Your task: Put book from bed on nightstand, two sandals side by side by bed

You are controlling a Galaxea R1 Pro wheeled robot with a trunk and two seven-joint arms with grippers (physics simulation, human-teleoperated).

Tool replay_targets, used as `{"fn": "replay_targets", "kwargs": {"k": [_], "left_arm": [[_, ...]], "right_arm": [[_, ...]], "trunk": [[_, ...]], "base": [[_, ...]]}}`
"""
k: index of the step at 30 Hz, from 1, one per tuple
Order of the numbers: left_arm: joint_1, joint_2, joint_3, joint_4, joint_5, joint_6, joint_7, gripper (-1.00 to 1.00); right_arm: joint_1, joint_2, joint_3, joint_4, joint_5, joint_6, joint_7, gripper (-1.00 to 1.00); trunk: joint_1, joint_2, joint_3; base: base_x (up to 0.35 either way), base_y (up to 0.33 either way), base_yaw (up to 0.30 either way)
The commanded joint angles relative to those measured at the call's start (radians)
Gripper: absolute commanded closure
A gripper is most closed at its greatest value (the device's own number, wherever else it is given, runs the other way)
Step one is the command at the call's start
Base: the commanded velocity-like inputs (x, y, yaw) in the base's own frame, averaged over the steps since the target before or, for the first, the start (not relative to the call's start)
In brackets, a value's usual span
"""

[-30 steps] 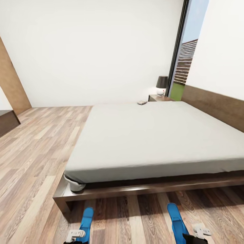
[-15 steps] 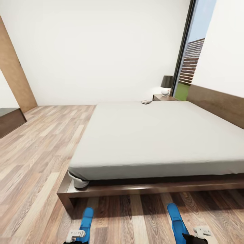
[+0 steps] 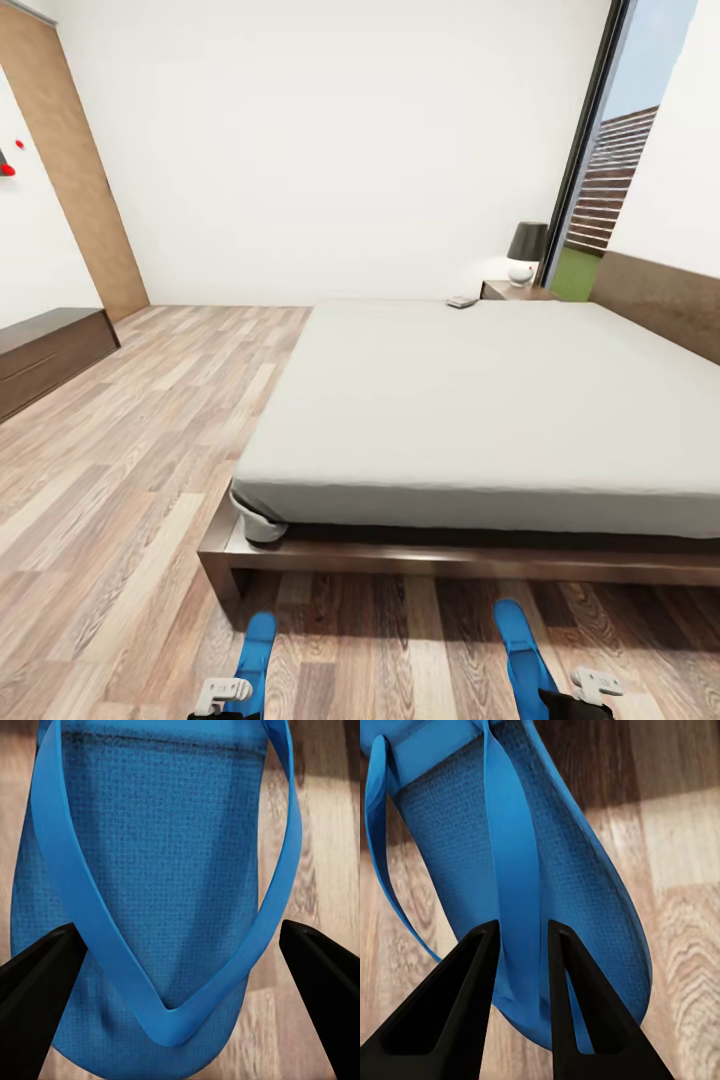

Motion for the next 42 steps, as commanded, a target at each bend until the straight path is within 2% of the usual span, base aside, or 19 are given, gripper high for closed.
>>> {"fn": "replay_targets", "kwargs": {"k": [1,10,17,19,21,23,26,31,36,42], "left_arm": [[-0.001,0.0,0.009,0.0,-0.01,-0.001,-0.005,1.0],[-0.001,0.0,0.009,0.0,-0.01,-0.001,-0.005,1.0],[-0.002,0.0,0.007,-0.013,-0.012,0.002,-0.004,1.0],[-0.007,-0.001,0.006,-0.05,-0.013,0.044,-0.005,1.0],[-0.01,-0.004,0.003,-0.132,-0.015,0.164,-0.005,1.0],[-0.011,-0.005,0.001,-0.212,-0.015,0.24,-0.006,1.0],[-0.013,-0.005,0.0,-0.276,-0.016,0.291,-0.006,1.0],[-0.013,-0.006,-0.002,-0.287,-0.019,0.301,0.0,1.0],[-0.013,-0.006,-0.008,-0.287,-0.023,0.3,0.006,1.0],[-0.013,-0.006,-0.034,-0.286,-0.022,0.297,0.006,1.0]], "right_arm": [[-0.001,0.0,-0.004,0.001,-0.004,-0.002,0.007,1.0],[-0.001,0.0,-0.004,0.001,-0.004,-0.002,0.007,1.0],[-0.001,0.0,-0.004,0.002,-0.004,-0.002,0.007,1.0],[-0.001,0.0,-0.004,0.003,-0.004,-0.002,0.007,1.0],[-0.001,0.0,-0.004,0.002,-0.004,-0.002,0.007,1.0],[-0.001,0.0,-0.004,0.003,-0.004,-0.002,0.007,1.0],[-0.001,0.0,-0.004,0.003,-0.004,-0.002,0.007,1.0],[-0.001,0.0,-0.004,0.003,-0.004,-0.002,0.007,1.0],[-0.001,0.0,-0.004,0.003,-0.004,-0.002,0.007,1.0],[-0.001,0.0,-0.004,0.003,-0.004,-0.002,0.007,1.0]], "trunk": [[0.004,-0.008,-0.004],[0.038,-0.071,-0.032],[0.038,-0.071,-0.032],[0.038,-0.071,-0.032],[0.038,-0.071,-0.032],[0.038,-0.071,-0.032],[0.038,-0.071,-0.032],[0.038,-0.071,-0.032],[0.057,-0.106,-0.048],[0.08,-0.148,-0.067]], "base": [[0.0,0.0,0.005],[0.0,0.0,0.0],[0.0,0.0,0.0],[0.0,0.0,0.0],[0.0,0.0,0.0],[0.0,0.0,0.0],[0.0,0.0,0.0],[0.0,0.0,0.0],[0.0,0.0,0.0],[0.0,0.0,0.0]]}}
